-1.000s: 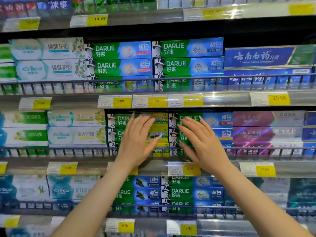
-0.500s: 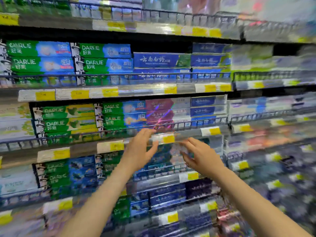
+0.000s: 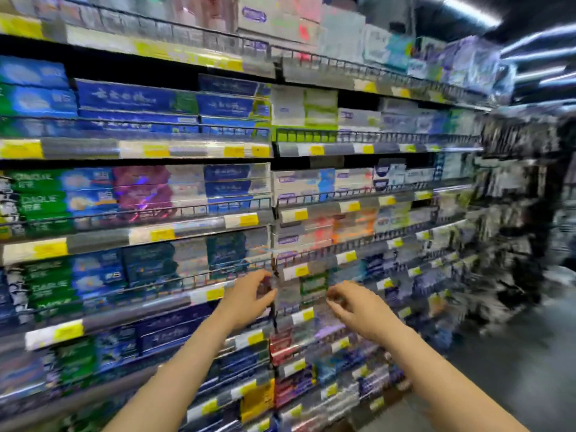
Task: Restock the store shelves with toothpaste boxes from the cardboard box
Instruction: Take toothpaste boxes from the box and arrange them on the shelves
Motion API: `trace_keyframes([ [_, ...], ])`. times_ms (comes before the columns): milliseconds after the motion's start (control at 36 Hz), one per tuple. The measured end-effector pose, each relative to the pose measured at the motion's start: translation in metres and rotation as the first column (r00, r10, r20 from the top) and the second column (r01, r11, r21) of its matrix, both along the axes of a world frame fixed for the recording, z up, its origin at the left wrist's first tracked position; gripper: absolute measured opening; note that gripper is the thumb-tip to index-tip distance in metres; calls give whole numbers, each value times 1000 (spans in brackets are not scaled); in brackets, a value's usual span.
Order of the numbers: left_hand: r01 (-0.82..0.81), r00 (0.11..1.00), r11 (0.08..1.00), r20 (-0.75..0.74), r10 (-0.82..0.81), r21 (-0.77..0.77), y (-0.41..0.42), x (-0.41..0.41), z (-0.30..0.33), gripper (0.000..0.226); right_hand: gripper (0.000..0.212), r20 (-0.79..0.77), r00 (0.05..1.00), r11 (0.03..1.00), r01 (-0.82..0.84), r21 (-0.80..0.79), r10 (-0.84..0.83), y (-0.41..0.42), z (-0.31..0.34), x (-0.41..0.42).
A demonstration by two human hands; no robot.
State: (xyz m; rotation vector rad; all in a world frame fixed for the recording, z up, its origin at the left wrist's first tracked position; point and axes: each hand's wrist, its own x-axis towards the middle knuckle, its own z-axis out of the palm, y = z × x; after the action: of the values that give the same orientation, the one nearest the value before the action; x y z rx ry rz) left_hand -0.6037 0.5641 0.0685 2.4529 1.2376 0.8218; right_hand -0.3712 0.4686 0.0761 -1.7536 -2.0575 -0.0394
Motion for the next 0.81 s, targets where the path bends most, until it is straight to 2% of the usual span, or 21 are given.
trace_keyframes([
  [278, 139, 988, 990, -62, -141, -32, 49, 143, -24, 35, 17, -46, 998, 989, 37, -141, -44, 29, -45, 123],
  [444, 168, 984, 986, -66, -168, -12, 70, 219, -26, 34, 27, -16, 998, 974, 56, -220, -60, 54, -31, 185],
  [528, 155, 984, 988, -84, -156, -28, 80, 241, -31, 37, 27, -31, 997, 972, 61, -225, -69, 68, -30, 213],
  [611, 128, 987, 990, -88, -133, -60, 93, 250, -46, 37, 26, 60, 995, 982, 84, -167, -75, 83, -40, 235],
  [694, 50, 996, 992, -72, -58, -113, 107, 252, -72, 37, 24, 108, 993, 990, 63, -126, -49, 104, -64, 252],
  [806, -84, 996, 973, -61, 72, -217, 118, 255, -117, 37, 21, 110, 993, 982, -23, -188, 44, 140, -111, 278],
])
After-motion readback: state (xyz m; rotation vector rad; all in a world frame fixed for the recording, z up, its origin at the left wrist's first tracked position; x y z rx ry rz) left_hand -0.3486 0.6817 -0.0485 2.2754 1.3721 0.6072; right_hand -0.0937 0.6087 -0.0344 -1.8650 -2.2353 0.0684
